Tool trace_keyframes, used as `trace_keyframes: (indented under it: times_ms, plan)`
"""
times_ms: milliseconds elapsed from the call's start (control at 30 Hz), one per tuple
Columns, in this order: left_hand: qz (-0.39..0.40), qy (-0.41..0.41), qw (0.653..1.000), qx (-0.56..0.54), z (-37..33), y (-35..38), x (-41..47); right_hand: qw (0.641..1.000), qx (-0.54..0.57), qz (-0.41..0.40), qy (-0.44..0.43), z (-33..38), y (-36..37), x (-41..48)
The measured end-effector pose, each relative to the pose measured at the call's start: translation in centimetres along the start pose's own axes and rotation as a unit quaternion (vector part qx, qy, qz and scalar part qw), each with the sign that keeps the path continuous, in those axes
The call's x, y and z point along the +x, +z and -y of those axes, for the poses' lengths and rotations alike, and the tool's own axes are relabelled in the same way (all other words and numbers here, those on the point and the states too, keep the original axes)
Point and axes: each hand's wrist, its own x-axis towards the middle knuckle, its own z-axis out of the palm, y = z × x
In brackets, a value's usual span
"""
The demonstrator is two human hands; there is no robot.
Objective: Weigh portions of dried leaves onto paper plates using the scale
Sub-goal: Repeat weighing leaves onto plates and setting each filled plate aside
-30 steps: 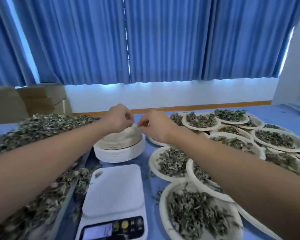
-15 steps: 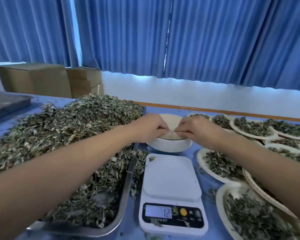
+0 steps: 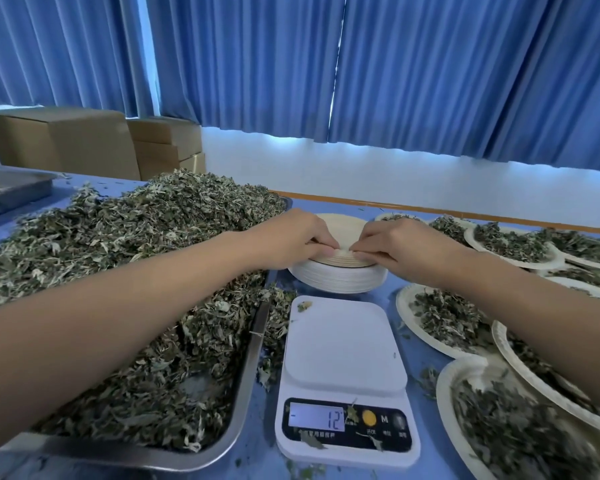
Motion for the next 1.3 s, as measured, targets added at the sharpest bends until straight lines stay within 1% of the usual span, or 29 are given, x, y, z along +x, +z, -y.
trace_keyframes:
  times_ms: [200,300,400,500,667,833,933,1000,1067,1200,1267,1300]
  plan:
    - [-0.005,-0.002,1.0,0.007,-0.3,-0.4,0.0,0.992,-0.122,0.03,-0.02,0.3,-0.1,0.0]
    - [-0.018,0.003,1.0,0.005,-0.5,-0.7,-0.1,0.987,-0.157,0.024,-0.031,0.2,0.2,0.0]
    - [-0.046,0.015,0.999,0.018,-0.7,-1.0,-0.2,0.986,-0.168,-0.006,-0.022,-0.1,0.0,0.1]
    - [-0.077,0.034,0.996,0.035,-0.9,-1.6,-0.4,0.984,-0.165,-0.059,-0.014,-0.2,-0.5,0.2]
    - [-0.114,0.052,0.992,0.022,-2.0,-2.5,-1.9,0.981,-0.151,-0.119,-0.028,1.1,-1.9,-0.8]
    - [-0.103,0.103,0.988,0.057,-4.8,-2.4,-5.4,0.98,-0.135,-0.134,-0.06,4.0,-2.8,-3.5]
    - [-0.084,0.171,0.975,0.116,-6.7,-1.8,-8.2,0.98,-0.125,-0.128,-0.085,6.6,-2.5,-6.2]
    - [-0.072,0.202,0.967,0.137,-7.7,-1.2,-10.0,0.981,-0.102,-0.136,-0.088,8.3,-1.8,-8.1]
    - [-0.057,0.217,0.965,0.138,-8.4,-0.4,-11.3,0.983,-0.066,-0.145,-0.09,9.9,-0.9,-9.7]
    - [0.015,0.209,0.97,0.12,-8.9,1.4,-12.5,0.987,-0.036,-0.126,-0.089,12.3,0.2,-11.6]
    - [0.039,0.18,0.981,0.059,-9.0,1.6,-12.8,0.988,-0.032,-0.133,-0.071,12.9,-0.1,-11.7]
    - [0.028,0.162,0.986,0.025,-8.9,1.5,-12.8,0.987,-0.029,-0.145,-0.057,13.2,-0.5,-11.7]
